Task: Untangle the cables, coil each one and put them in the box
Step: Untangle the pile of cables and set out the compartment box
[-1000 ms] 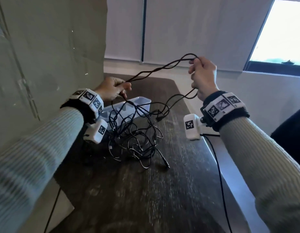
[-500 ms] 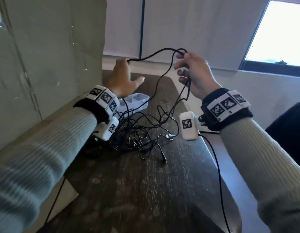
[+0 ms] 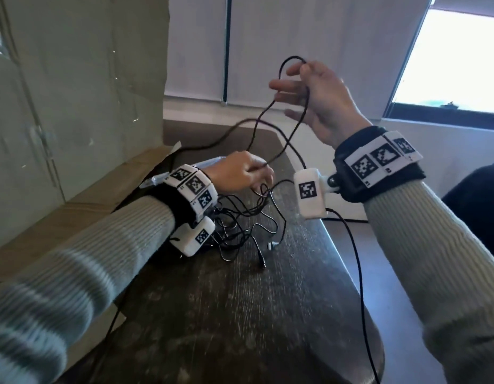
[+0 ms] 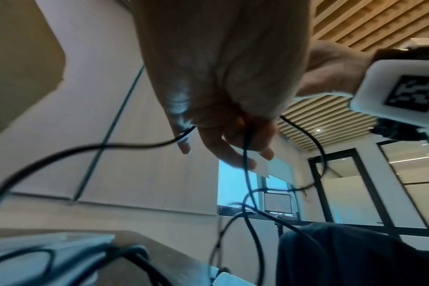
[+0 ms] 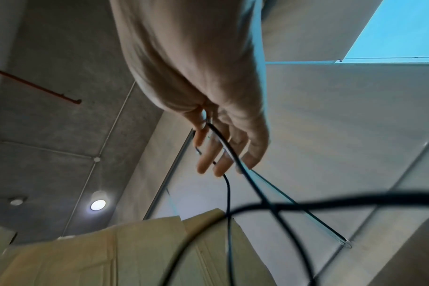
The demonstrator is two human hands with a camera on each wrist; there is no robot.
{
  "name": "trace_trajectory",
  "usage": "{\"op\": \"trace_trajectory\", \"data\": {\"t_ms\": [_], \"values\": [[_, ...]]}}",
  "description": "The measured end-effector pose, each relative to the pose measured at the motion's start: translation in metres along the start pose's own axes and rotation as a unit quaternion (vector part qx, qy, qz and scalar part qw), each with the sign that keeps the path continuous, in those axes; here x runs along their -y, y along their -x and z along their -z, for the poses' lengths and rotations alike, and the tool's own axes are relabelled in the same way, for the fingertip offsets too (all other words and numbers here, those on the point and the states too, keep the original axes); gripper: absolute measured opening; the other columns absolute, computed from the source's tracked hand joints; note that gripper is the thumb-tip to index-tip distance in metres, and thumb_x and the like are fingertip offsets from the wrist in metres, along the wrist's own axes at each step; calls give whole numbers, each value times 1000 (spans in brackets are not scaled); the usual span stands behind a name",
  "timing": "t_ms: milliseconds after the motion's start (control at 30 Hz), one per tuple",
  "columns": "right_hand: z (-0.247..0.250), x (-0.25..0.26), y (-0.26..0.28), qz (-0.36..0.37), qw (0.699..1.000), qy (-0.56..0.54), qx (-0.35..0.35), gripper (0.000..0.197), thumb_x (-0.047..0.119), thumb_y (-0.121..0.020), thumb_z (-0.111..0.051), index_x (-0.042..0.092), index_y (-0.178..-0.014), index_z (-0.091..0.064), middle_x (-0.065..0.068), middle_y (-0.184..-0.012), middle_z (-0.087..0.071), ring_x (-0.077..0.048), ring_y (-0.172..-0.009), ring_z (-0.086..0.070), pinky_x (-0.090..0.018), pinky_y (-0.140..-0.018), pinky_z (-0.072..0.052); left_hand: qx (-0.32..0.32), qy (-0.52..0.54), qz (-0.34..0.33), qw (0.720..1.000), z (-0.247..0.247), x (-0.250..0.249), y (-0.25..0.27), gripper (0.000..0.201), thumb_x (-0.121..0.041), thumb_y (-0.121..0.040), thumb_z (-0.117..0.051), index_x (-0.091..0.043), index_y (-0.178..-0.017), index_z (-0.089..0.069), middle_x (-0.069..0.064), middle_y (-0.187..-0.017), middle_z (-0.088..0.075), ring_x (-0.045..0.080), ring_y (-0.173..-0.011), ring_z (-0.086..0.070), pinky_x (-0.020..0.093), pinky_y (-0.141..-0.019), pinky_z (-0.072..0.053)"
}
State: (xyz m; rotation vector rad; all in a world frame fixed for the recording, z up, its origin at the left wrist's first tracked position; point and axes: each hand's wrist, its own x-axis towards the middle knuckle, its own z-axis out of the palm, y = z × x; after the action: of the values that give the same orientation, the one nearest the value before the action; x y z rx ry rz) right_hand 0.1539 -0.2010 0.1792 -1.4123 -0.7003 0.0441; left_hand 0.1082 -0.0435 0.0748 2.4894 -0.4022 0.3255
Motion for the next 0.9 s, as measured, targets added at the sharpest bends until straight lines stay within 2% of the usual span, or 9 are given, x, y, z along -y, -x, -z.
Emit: {"op": "trace_trajectory", "data": {"t_ms": [167,333,400,500,567,667,733,833,900], "values": [[31,-2,-7,-2,993,-67,-101,27,21,-106,-29,17,-93,-52,2,-64,-53,-11,-53,-49,-21,-50,-36,-114,-47,128,984,33,39,9,35,-31,-102,-39,-13,-92,-67,-7,-65,-57,12,-59,-58,27,-62,-50],[35,-6,-9,2,996,-9,-92,28,21,-104,-32,19,-91,-56,2,-64,-53,-12,-54,-49,-22,-50,-37,77,-70,178,979,48,44,20,33,-35,-92,-59,-9,-113,-63,0,-100,-68,19,-101,-65,14,-80,-48],[31,-8,-10,-24,997,0,-77,27,21,-105,-34,18,-92,-58,1,-65,-60,-13,-53,-54,-23,-51,-44,234,-146,184,943,57,23,23,87,-67,-67,-69,-19,-136,-47,-6,-134,-54,13,-126,-50,28,-106,-40],[25,-15,-11,-62,996,31,-60,23,19,-104,-37,12,-101,-59,0,-62,-65,-13,-50,-58,-22,-51,-47,357,-69,159,918,67,-18,27,125,-95,-43,-50,-17,-140,-43,-5,-138,-52,10,-124,-52,35,-108,-40],[22,-17,-10,-69,995,51,-53,22,19,-104,-38,12,-105,-59,1,-60,-61,-12,-50,-54,-22,-50,-44,286,99,141,943,71,-38,27,102,-88,-58,-48,-14,-127,-56,1,-123,-66,14,-110,-64,29,-97,-50],[18,-15,-4,-49,997,59,-25,23,20,-104,-38,14,-104,-60,0,-63,-56,-12,-50,-52,-21,-51,-44,-51,223,86,970,63,-46,17,47,-50,-75,-71,-11,-101,-64,3,-92,-74,15,-80,-72,22,-67,-54],[13,-9,1,-29,999,43,5,23,20,-105,-37,15,-103,-59,-1,-65,-56,-13,-52,-54,-23,-52,-45,-236,167,42,956,52,-38,8,65,-42,-61,-86,-11,-109,-55,0,-98,-68,10,-81,-66,23,-69,-53],[5,6,4,2,999,12,33,24,20,-105,-36,14,-103,-58,-1,-65,-58,-14,-54,-57,-24,-53,-47,-179,85,56,979,23,-23,-2,108,-41,-55,-89,-7,-138,-29,-1,-132,-48,6,-112,-52,21,-91,-45],[2,17,5,18,999,-18,40,24,21,-105,-35,14,-102,-58,0,-65,-62,-15,-58,-60,-25,-57,-49,-113,89,34,989,1,-14,-7,101,-34,-66,-85,-5,-142,-25,2,-129,-57,3,-109,-58,17,-90,-47]]}}
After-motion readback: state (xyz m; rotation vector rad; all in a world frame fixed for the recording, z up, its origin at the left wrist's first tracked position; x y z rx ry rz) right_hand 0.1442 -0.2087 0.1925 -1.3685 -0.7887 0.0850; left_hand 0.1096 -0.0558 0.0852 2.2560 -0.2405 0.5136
